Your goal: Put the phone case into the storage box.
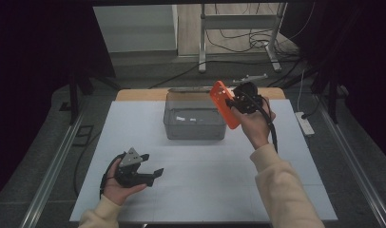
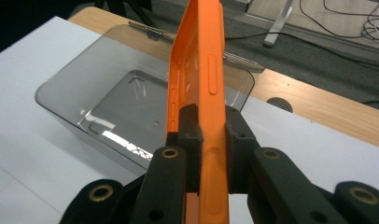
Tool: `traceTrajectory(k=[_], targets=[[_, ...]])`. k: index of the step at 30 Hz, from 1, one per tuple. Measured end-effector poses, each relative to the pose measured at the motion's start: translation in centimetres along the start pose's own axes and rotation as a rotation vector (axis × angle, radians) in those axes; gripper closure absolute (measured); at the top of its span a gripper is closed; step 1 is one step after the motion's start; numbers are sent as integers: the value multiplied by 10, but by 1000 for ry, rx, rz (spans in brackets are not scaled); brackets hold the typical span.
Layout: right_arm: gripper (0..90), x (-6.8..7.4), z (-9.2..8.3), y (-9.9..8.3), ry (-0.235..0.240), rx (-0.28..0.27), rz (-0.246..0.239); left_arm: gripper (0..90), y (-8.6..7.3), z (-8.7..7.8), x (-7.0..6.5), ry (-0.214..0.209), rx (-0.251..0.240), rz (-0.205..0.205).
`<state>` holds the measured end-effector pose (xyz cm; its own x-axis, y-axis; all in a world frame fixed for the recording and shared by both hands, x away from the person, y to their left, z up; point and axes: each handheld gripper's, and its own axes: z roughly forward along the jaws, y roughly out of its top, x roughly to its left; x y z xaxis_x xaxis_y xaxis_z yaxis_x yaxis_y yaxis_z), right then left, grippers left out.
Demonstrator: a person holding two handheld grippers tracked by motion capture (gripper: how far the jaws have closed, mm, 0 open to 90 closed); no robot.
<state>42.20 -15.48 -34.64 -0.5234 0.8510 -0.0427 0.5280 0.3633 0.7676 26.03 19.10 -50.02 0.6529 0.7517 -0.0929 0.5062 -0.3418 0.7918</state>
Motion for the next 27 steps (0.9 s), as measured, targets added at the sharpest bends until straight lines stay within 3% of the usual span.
traceTrajectory(k=[10,27], targets=[[803,-7,11,6,-54,54,16,207,0,-1,0,2,-2,0],[803,-11,20,24,-68,176,62,207,0,-1,1,4,-9,-2]])
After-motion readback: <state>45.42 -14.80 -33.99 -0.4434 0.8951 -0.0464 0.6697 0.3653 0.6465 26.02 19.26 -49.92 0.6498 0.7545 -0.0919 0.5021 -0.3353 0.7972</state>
